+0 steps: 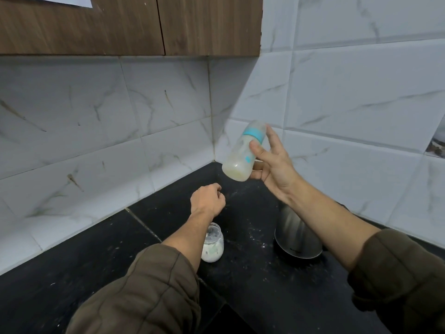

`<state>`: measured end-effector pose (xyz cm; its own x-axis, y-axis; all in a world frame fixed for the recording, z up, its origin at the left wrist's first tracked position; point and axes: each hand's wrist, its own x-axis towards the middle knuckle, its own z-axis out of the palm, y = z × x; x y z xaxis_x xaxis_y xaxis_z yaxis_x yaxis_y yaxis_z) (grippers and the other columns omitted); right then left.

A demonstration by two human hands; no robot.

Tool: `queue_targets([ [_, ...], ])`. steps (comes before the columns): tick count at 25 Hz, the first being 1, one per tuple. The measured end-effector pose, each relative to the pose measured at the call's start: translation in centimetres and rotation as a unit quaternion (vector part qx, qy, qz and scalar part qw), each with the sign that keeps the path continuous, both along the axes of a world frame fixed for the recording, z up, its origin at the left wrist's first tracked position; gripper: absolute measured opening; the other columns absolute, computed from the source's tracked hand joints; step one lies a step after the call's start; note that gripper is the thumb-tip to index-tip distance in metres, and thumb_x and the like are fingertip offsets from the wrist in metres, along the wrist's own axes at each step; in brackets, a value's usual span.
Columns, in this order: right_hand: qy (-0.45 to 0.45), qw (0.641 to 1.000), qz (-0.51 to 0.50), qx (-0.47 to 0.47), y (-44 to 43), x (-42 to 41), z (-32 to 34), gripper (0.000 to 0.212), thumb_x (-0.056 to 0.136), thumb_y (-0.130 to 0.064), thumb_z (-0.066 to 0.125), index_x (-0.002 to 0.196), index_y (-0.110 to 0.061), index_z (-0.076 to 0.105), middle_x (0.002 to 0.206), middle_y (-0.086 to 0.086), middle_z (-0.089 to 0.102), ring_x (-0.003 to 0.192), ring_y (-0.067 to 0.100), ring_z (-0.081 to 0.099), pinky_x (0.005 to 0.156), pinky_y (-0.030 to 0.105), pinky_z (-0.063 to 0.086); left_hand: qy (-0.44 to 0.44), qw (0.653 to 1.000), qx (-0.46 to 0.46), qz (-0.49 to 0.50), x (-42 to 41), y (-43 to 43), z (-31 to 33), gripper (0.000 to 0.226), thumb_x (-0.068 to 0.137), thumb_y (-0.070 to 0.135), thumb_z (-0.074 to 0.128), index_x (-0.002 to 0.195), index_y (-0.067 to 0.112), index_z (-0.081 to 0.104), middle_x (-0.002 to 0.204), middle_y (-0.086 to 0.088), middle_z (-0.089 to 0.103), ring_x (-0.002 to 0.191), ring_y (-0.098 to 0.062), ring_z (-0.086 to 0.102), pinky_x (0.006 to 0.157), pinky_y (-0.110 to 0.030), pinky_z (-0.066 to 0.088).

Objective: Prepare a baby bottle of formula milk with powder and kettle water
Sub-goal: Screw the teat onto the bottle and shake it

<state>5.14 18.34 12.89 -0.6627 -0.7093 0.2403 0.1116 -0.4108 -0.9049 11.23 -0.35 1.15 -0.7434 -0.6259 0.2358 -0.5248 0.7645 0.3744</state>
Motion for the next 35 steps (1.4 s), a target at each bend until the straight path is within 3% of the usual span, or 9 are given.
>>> queue_targets([
  [6,-0.124,0.984,-0.09,-0.091,-0.9,-1.7,0.1,0.079,0.098,-0.025,0.071,0.161,-0.031,0.023,0.138,0.015,0.062,0.106,0.034,0.074,0.082,0.048,0.062,0.003,1.0,-0.008,0.004,0.0,-0.2,-0.4,0.036,0.102,0.028,0.055,0.136,0.025,0.066,0.116,0.0,0.075,0.106,-0.022,0.07,0.092,-0.038,0.059],
  [8,-0.043,0.998,-0.045,-0.022,-0.4,-1.0,-0.1,0.085,0.093,-0.026,0.074,0.161,-0.036,0.023,0.138,0.014,0.064,0.106,0.034,0.074,0.079,0.048,0.062,0.003,1.0,-0.002,0.002,-0.2,-0.4,-0.6,0.036,0.102,0.028,0.057,0.137,0.024,0.065,0.115,0.0,0.075,0.104,-0.02,0.07,0.091,-0.036,0.059],
  [11,0.086,0.995,-0.008,0.057,0.1,-0.2,-0.6,0.09,0.085,-0.025,0.078,0.158,-0.041,0.028,0.116,0.006,0.076,0.101,0.03,0.075,0.075,0.048,0.063,-0.001,1.0,0.003,0.002,-0.4,-0.3,-0.5,0.034,0.102,0.029,0.058,0.135,0.024,0.065,0.111,0.0,0.074,0.099,-0.018,0.069,0.089,-0.034,0.058],
  [15,0.104,0.986,-0.106,0.073,-0.5,-1.1,-2.3,0.093,0.09,-0.021,0.08,0.16,-0.044,0.023,0.102,0.005,0.08,0.102,0.026,0.076,0.083,0.043,0.062,-0.003,1.0,0.009,-0.005,-0.3,-0.3,-0.9,0.035,0.103,0.028,0.057,0.137,0.024,0.063,0.115,0.0,0.074,0.104,-0.019,0.068,0.091,-0.035,0.058],
  [17,0.143,0.965,-0.178,0.126,-1.0,-2.2,-3.7,0.105,0.083,-0.031,0.086,0.16,-0.045,0.017,0.103,0.002,0.079,0.101,0.022,0.074,0.095,0.043,0.056,-0.005,1.0,0.003,-0.003,-0.2,-0.5,-1.3,0.035,0.103,0.028,0.056,0.137,0.023,0.064,0.116,0.0,0.074,0.105,-0.02,0.068,0.09,-0.036,0.057],
  [19,0.187,0.928,-0.24,0.216,-1.1,-2.6,-5.0,0.106,0.078,-0.038,0.088,0.16,-0.038,0.022,0.109,-0.004,0.074,0.1,0.016,0.07,0.095,0.035,0.052,-0.008,1.0,0.0,-0.002,-0.1,-0.5,-1.7,0.035,0.103,0.028,0.056,0.136,0.023,0.065,0.115,0.0,0.075,0.104,-0.021,0.069,0.088,-0.035,0.058],
  [24,0.261,0.862,-0.265,0.345,-1.2,-2.5,-9.2,0.058,0.073,-0.04,0.088,0.123,-0.023,0.064,0.104,-0.009,0.068,0.098,0.016,0.069,0.09,0.038,0.057,-0.022,1.0,0.021,-0.004,-0.4,0.2,-3.0,0.034,0.102,0.029,0.057,0.135,0.023,0.065,0.114,-0.001,0.074,0.101,-0.02,0.069,0.089,-0.038,0.06],
  [30,0.244,0.814,-0.24,0.469,-1.0,-2.6,-15.6,0.06,0.07,-0.039,0.089,0.118,-0.02,0.058,0.109,0.0,0.069,0.099,0.02,0.065,0.089,0.042,0.057,-0.033,0.999,0.023,-0.014,-0.3,1.2,-4.9,0.035,0.101,0.027,0.052,0.134,0.025,0.065,0.116,-0.002,0.074,0.106,-0.024,0.069,0.086,-0.036,0.055],
  [35,0.203,0.803,-0.212,0.519,-0.2,-2.5,-19.3,0.067,0.073,-0.031,0.092,0.125,-0.017,0.052,0.122,0.005,0.066,0.105,0.021,0.062,0.094,0.043,0.055,-0.024,0.999,0.025,-0.011,0.1,1.2,-5.7,0.036,0.102,0.025,0.051,0.135,0.023,0.065,0.117,-0.001,0.075,0.107,-0.025,0.068,0.083,-0.035,0.052],
])
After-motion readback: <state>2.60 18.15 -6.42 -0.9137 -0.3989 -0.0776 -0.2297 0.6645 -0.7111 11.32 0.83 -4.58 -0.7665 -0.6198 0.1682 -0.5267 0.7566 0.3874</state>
